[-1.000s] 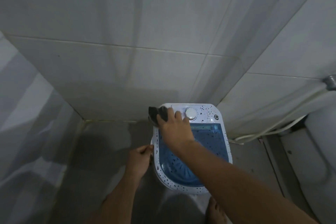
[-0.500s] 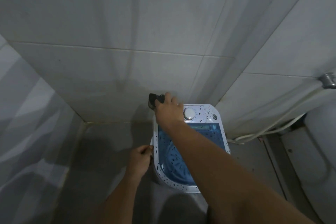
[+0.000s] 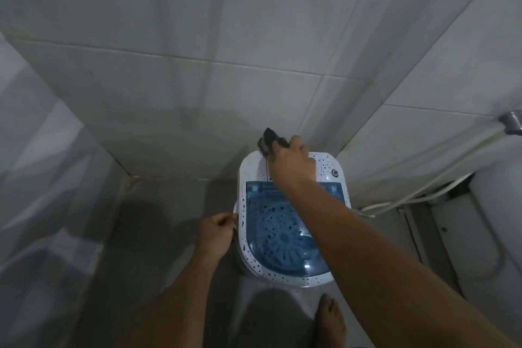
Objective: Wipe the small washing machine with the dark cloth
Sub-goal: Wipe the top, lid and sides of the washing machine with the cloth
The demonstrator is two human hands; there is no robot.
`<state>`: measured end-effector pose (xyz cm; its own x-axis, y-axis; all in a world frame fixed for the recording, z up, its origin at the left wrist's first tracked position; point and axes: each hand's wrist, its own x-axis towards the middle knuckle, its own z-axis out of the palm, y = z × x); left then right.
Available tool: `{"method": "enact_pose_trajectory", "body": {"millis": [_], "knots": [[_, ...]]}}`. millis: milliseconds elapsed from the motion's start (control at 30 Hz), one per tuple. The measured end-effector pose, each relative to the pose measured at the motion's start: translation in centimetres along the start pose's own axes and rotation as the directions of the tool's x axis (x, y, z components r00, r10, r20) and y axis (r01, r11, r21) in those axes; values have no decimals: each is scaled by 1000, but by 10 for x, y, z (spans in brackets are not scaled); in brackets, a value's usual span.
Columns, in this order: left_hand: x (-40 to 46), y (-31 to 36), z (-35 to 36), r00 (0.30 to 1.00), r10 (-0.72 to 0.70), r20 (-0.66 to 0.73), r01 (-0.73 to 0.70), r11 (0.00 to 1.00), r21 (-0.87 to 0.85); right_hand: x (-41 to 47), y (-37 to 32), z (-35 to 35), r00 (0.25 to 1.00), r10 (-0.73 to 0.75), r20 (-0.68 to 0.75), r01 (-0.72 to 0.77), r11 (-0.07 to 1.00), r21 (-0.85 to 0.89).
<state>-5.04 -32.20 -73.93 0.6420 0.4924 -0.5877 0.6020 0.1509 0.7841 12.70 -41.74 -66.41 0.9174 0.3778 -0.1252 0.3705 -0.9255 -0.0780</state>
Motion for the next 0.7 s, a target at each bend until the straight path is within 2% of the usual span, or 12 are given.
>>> {"method": "enact_pose_trajectory", "body": {"millis": [100, 167, 267, 367, 433, 533, 633, 700], "knots": [[4, -3, 1, 1000, 8, 11, -8, 1000, -4, -46, 12, 14, 981, -192, -38, 189, 980, -68], [5, -3, 2, 1000, 8, 8, -8, 1000, -18, -76, 18, 22, 955, -296, -35, 294, 955, -46], [3, -1, 1, 1000, 5, 15, -5, 1000, -4, -64, 22, 17, 965, -257, -53, 253, 965, -69], [3, -1, 0, 1000, 10, 15, -10, 1000, 23, -24, 6, 5, 997, -47, -58, 47, 999, 2], [3, -1, -1, 1000, 14, 2, -14, 1000, 15, -14, -3, 6, 999, 24, -33, -22, 998, 51], [2, 2, 0, 1000, 7, 0, -7, 1000, 9, -44, -3, 14, 999, -39, -28, 39, 999, 22], [-2, 2, 0, 1000, 13, 10, -13, 1000, 22, -94, 3, 23, 982, -190, 1, 190, 981, -32], [-3, 2, 0, 1000, 16, 9, -16, 999, 31, -98, 8, 22, 967, -253, -4, 252, 964, -81]]}}
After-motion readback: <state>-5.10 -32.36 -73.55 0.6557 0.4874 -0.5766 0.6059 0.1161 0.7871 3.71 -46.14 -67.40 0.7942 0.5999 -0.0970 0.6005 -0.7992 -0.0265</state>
